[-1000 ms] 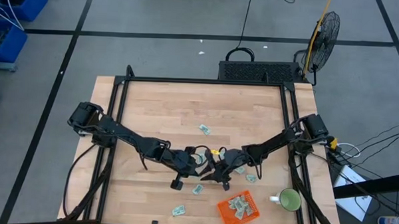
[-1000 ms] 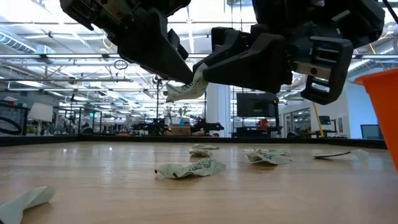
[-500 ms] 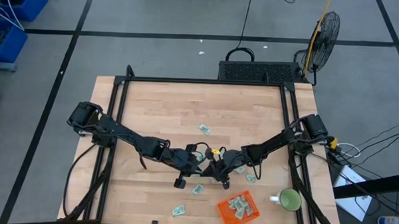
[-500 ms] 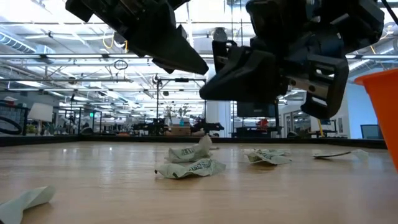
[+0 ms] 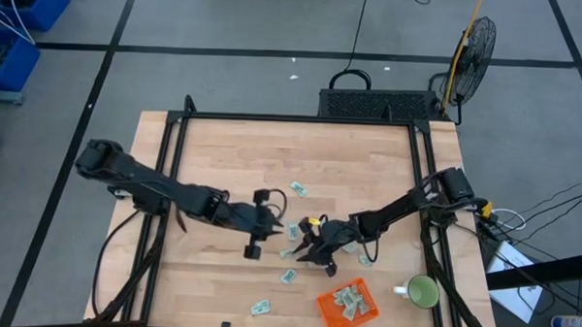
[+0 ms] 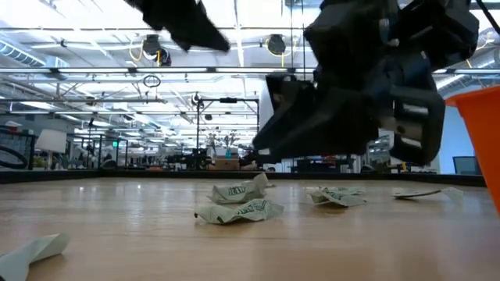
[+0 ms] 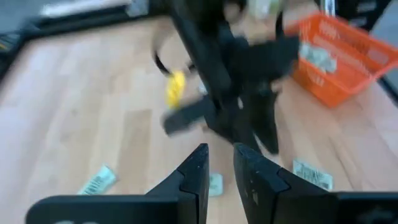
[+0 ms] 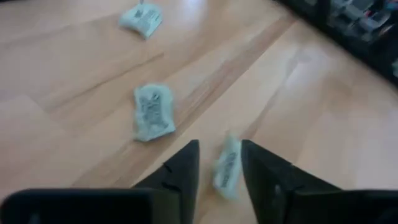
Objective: Pick and place Stevia / Truvia into bins
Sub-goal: Put the stevia packet into the orange bin
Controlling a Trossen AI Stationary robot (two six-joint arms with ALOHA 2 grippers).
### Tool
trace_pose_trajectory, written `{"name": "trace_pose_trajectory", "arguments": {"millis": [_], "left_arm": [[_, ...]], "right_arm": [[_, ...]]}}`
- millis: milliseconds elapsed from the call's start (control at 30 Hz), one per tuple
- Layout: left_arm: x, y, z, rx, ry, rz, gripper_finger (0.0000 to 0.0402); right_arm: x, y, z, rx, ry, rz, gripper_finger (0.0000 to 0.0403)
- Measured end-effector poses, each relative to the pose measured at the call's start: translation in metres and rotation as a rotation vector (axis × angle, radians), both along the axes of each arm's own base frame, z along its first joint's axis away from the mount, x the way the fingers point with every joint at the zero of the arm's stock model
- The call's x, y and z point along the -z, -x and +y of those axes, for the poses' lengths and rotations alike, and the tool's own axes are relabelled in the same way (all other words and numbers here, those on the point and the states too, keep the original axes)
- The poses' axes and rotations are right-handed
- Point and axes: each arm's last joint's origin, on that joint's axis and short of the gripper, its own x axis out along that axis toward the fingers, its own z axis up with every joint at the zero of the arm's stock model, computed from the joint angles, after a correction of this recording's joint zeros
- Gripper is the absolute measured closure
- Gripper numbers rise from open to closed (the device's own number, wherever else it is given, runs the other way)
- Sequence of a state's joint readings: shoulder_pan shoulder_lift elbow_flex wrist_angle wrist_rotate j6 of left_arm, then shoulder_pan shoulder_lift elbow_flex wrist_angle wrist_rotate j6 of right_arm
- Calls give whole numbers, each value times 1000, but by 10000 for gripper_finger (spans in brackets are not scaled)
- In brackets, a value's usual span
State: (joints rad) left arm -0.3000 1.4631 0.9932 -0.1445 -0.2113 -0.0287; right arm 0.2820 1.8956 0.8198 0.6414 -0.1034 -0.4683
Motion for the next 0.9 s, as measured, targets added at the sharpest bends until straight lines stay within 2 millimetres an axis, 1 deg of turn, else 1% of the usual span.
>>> {"name": "trace_pose_trajectory", "arguments": {"millis": [67,167,267,333,400,467,700,767,900], "left_arm": [[-9,5,3,-19,-5,-24,321],[-18,10,7,-33,0,-57,321],[-21,13,9,-37,-2,-57,321],[-21,13,9,-38,-8,-55,321],[-19,14,9,-42,-20,-34,321],[-18,15,10,-49,-30,-23,321],[-15,15,10,-57,-44,3,321],[-15,15,10,-57,-44,6,321],[-15,15,10,-57,-44,6,321]], "right_arm": [[9,-3,0,7,-1,31,259],[18,-8,0,32,51,34,238],[20,-11,0,74,89,23,233],[19,-11,-1,95,99,19,239],[19,-11,-3,120,98,22,253],[20,-11,-4,129,100,25,276],[22,-10,-7,87,56,71,385],[22,-10,-7,80,67,67,397],[18,-9,-4,72,82,57,399]]}}
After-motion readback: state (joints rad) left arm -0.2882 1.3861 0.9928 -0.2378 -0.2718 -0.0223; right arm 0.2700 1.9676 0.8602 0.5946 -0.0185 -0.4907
